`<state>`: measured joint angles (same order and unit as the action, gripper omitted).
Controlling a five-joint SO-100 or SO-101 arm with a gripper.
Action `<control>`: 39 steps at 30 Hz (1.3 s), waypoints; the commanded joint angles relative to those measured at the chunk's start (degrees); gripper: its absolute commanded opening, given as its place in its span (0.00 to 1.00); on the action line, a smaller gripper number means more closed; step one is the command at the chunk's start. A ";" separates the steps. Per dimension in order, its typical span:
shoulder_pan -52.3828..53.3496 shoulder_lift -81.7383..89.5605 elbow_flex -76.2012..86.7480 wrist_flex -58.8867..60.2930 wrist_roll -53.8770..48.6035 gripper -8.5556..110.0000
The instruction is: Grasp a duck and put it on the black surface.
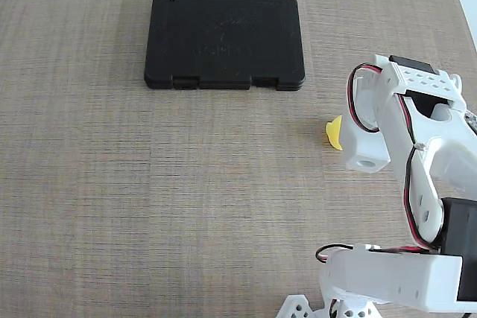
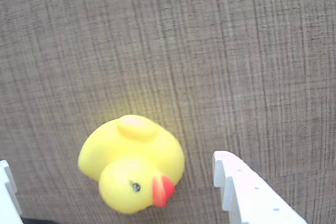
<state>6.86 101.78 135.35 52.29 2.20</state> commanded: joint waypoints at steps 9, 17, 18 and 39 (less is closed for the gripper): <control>-0.44 -2.37 -2.90 -0.44 0.44 0.40; -0.70 -2.02 -2.90 -0.53 0.44 0.24; -1.14 -1.93 -2.90 -0.53 0.44 0.21; -4.04 -1.58 -16.96 5.54 -0.26 0.08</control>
<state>3.96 99.40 125.95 54.76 1.93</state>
